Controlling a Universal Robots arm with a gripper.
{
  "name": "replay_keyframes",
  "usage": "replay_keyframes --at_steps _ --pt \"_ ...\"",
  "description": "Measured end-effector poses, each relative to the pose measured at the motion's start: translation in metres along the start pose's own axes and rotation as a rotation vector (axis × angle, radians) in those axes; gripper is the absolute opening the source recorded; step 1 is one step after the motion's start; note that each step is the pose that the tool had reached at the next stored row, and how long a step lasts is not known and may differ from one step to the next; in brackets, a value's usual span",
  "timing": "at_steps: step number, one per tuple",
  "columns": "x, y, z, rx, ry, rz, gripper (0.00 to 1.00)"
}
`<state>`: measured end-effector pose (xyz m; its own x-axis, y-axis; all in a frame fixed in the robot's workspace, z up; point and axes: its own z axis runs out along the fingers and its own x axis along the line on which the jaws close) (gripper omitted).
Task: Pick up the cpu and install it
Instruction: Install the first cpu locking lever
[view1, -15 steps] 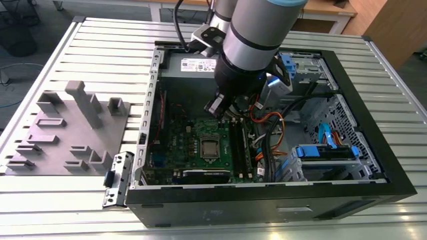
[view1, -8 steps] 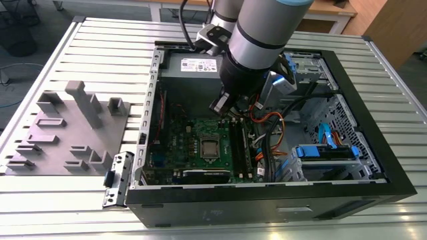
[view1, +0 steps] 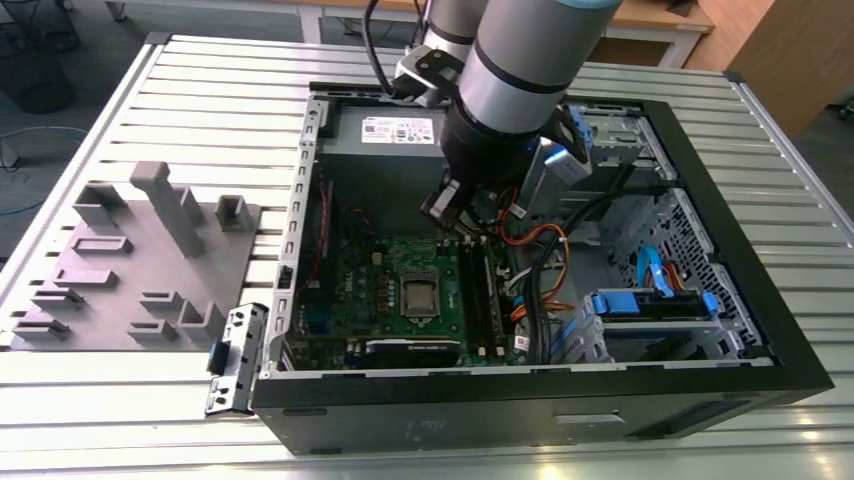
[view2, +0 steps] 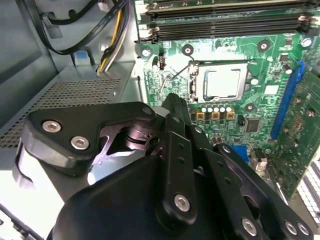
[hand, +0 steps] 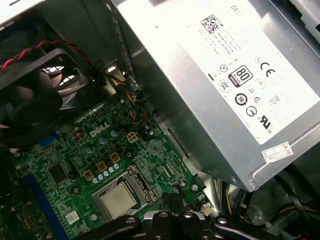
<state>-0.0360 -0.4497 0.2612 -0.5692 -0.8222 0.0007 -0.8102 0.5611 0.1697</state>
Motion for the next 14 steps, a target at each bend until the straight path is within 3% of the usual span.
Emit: replay_keyframes --at_steps 9,14 --pt "-0.0091 -0.0009 0.0058 0.0000 0.0014 -0.008 0.11" --pt "-0.0120 -0.0010 0.0122 0.0001 0.0020 -0.010 0.11"
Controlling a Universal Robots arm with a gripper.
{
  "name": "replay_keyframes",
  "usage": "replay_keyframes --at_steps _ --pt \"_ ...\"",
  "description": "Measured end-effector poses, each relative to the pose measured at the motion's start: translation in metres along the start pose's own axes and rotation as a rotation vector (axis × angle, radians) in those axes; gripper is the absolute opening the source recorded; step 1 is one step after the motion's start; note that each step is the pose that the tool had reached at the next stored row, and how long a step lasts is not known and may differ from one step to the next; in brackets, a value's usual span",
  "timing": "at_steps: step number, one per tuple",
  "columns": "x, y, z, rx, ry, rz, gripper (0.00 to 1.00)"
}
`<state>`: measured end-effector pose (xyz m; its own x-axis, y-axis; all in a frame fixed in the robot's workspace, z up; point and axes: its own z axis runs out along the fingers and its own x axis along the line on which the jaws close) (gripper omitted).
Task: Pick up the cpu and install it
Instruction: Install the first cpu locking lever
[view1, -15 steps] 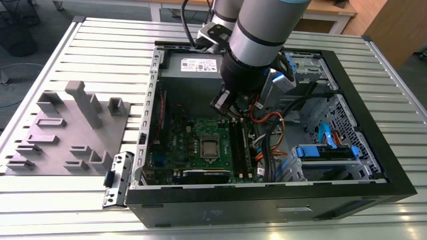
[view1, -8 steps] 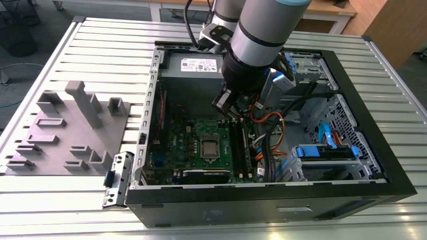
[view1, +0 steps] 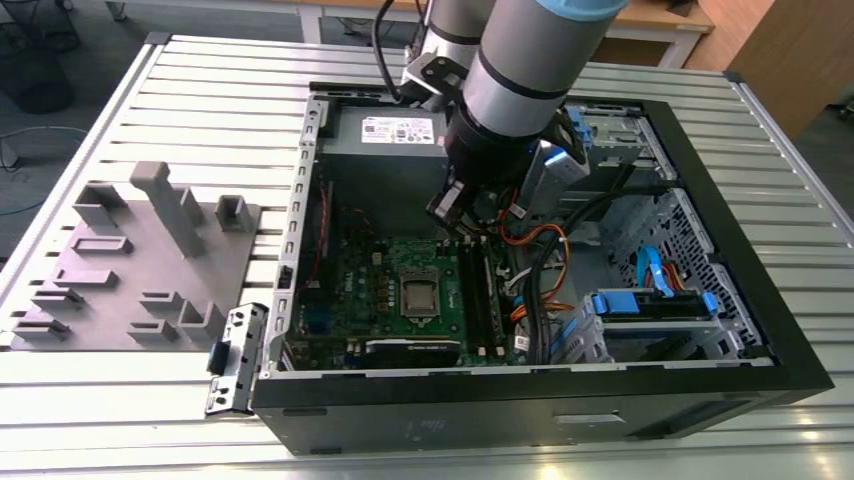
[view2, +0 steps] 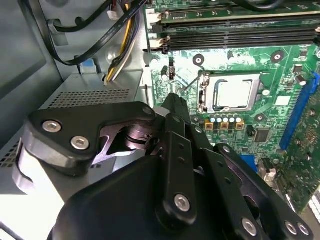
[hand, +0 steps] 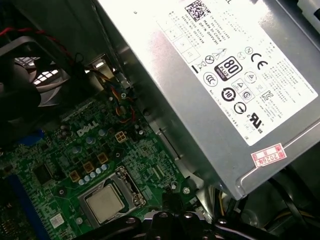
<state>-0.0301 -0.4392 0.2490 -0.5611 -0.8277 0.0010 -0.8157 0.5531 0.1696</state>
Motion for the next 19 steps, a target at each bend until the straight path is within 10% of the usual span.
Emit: replay_keyframes --at_steps 13,19 --pt "-0.0070 -0.0019 0.0117 0.0000 0.0019 -0.011 0.11" --pt "-0.0063 -0.0026 0.0123 0.0055 0.0155 -0.011 0.11"
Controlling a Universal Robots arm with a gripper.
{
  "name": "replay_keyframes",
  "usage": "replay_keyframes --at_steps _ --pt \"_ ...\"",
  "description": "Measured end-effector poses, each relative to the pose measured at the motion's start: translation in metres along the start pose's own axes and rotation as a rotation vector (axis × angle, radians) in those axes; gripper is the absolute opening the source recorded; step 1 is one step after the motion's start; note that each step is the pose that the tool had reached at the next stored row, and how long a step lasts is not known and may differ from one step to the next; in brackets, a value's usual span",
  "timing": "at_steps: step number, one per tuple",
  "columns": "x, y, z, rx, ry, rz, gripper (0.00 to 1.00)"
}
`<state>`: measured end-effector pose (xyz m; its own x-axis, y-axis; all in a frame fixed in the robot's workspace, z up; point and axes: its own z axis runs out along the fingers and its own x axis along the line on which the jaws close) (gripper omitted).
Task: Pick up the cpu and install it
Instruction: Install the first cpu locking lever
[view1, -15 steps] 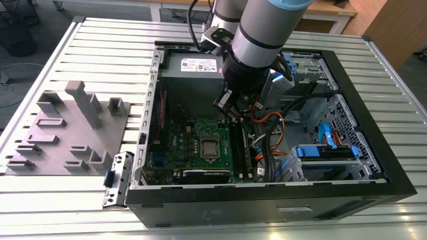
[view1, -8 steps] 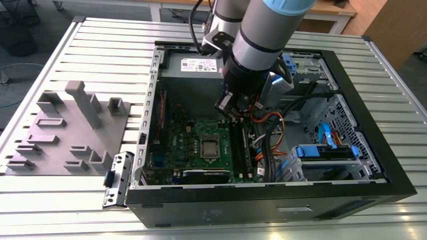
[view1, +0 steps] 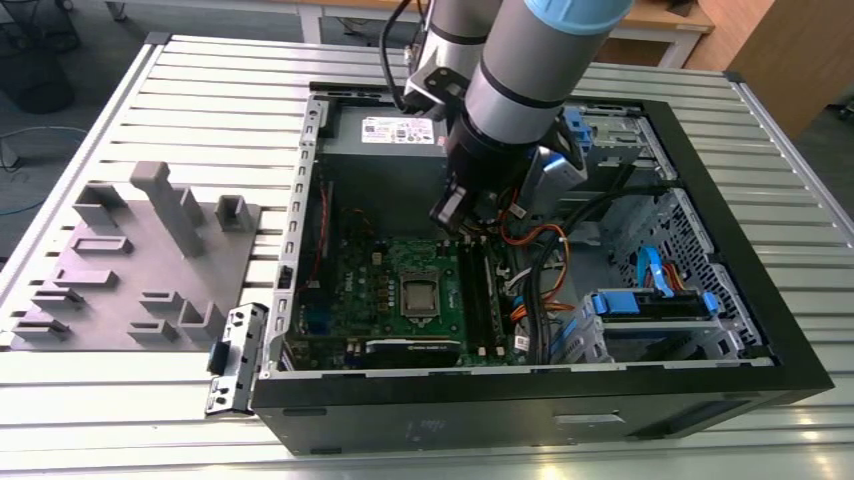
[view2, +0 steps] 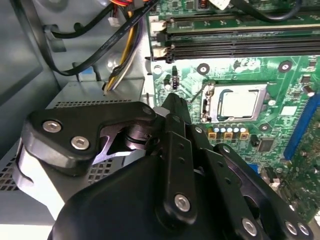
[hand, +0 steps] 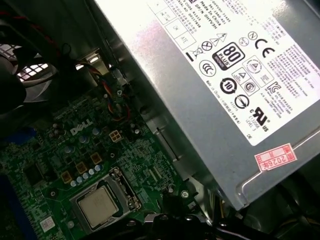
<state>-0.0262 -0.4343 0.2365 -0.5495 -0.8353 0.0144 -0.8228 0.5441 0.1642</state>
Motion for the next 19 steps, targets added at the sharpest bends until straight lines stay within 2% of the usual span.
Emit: replay_keyframes --at_steps 2,6,9,15,19 --pt "0.0018 -0.0012 -0.0002 0.0012 0.0071 0.001 0.11" --pt "0.0109 -0.0072 -0.0007 -0.0006 0.0128 0.002 0.11" --pt "0.0183 -0.0120 -0.0012 -0.0019 0.0160 0.002 0.11" --pt "0.0333 -0.0221 -0.0010 -0.0095 0.0220 0.003 0.11" --pt "0.0349 -0.0232 -0.0004 -0.0108 0.0229 0.003 0.11"
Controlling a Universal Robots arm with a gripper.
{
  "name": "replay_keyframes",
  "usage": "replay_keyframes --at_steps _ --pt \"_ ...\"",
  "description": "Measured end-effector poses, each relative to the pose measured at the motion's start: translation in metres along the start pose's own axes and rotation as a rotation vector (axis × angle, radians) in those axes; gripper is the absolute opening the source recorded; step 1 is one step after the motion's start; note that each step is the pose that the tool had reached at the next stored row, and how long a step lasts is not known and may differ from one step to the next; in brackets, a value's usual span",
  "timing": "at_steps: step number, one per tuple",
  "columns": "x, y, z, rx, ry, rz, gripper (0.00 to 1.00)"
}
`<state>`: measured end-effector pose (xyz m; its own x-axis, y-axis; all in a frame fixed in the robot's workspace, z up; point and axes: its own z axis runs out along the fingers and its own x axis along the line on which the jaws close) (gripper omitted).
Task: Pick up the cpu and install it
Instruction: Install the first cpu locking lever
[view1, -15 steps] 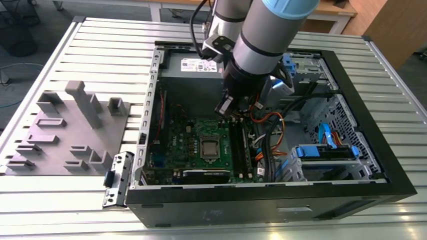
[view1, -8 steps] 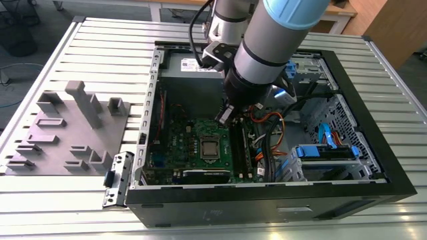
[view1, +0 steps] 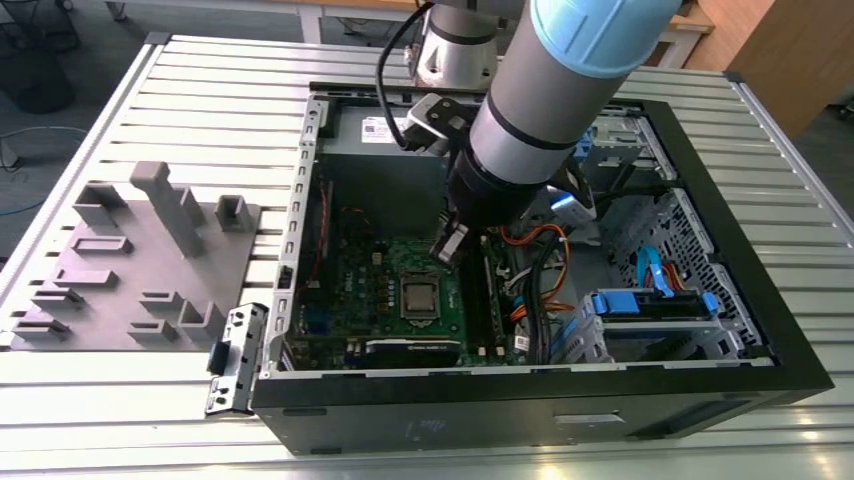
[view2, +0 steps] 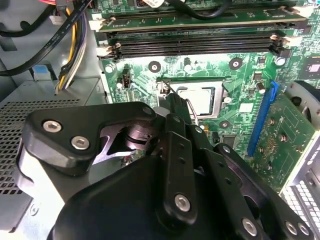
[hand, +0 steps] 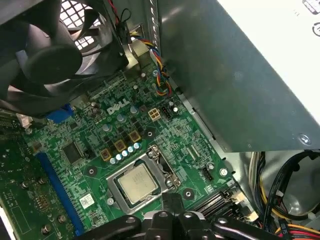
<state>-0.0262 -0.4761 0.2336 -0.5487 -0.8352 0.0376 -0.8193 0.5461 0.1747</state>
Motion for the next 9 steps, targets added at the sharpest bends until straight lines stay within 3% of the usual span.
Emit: replay_keyframes --at_steps 5,9 --pt "0.0000 -0.0001 0.0002 0.0000 0.0000 0.000 0.11" --pt "-0.0002 -0.0008 0.0042 0.0000 0.0000 0.000 0.11"
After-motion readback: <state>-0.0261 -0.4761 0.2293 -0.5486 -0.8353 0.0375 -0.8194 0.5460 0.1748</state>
